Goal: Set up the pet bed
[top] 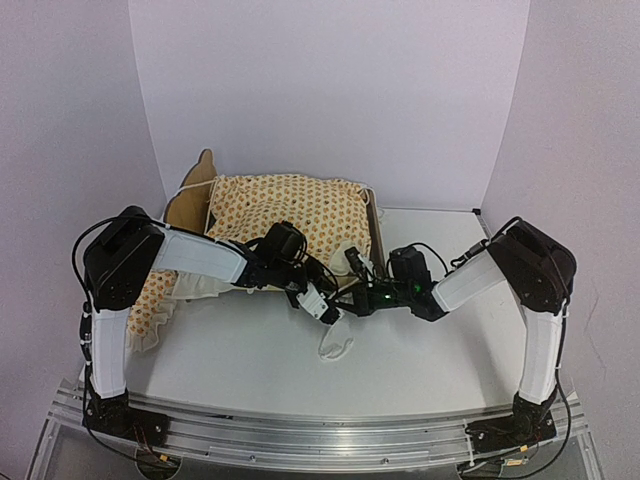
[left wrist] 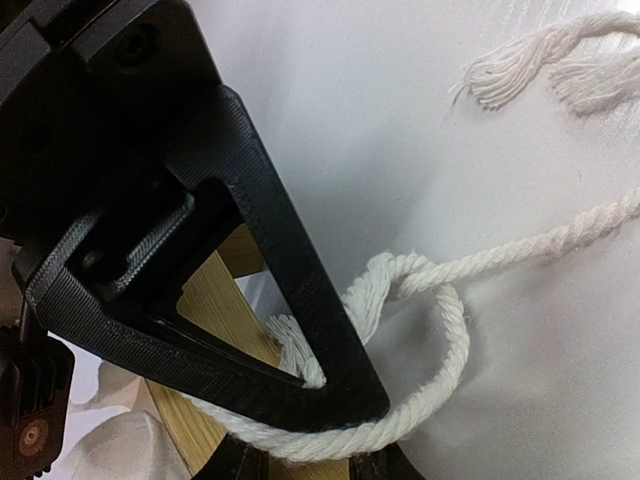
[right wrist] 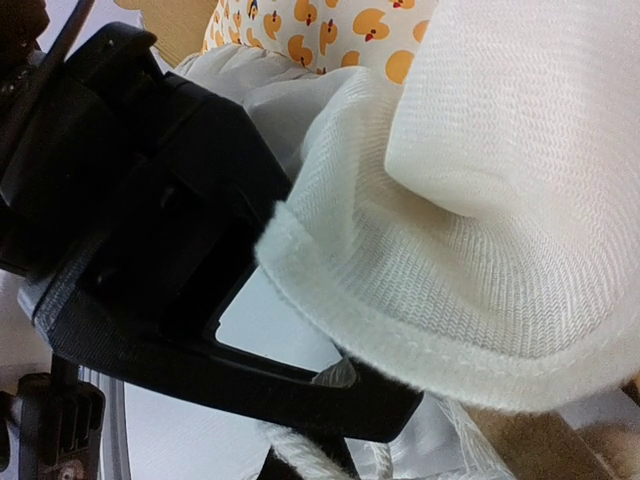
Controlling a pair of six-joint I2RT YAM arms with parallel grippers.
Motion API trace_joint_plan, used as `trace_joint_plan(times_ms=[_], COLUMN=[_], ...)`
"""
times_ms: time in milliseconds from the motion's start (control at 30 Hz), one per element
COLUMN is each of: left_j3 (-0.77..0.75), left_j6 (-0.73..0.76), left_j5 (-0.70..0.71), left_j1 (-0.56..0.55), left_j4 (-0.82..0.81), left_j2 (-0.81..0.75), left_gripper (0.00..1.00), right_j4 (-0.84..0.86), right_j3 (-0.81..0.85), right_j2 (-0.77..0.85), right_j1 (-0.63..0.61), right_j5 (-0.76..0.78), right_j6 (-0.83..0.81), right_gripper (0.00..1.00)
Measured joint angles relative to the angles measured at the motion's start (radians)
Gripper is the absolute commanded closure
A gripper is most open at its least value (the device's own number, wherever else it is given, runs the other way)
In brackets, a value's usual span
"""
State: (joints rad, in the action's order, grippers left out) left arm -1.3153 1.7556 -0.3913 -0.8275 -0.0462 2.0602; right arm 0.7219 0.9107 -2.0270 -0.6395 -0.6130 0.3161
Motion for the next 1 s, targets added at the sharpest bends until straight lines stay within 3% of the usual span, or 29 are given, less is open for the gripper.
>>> trace_joint_plan(times_ms=[133, 433, 600, 733, 1000], left_j3=[0.009, 0.048, 0.056, 0.051, 0.019], left_j6=[0.004, -0.047, -0.159, -0.278, -0.453], left_j5=[-0.015, -0.018, 0.009, 0.028, 0.056], left_j1=[0.003, 0.009, 0.006, 0.0, -0.01], left_j4=[0.002, -0.063, -0.069, -0.029, 0.141], left_j2=[0.0, -0.002, -0.017, -0.042, -0.052], left_gripper=[0.98, 1.0, 1.0, 1.0, 1.0], right_j4=[-0.001, -0.015, -0.017, -0.038, -0.298], right_j3=[0.003, 0.003, -0.001, -0.034, -0.105], right_j2=[0.0, 0.0, 0.004, 0.06, 0.344], right_j1=[0.0, 0.002, 0.002, 0.002, -0.001], right_j5=[-0.008, -0.02, -0.009, 0.052, 0.22], right_j6=[0.0, -0.001, 0.004, 0.028, 0.012], right_gripper=[1.0, 0.98, 0.62, 0.43, 0.38])
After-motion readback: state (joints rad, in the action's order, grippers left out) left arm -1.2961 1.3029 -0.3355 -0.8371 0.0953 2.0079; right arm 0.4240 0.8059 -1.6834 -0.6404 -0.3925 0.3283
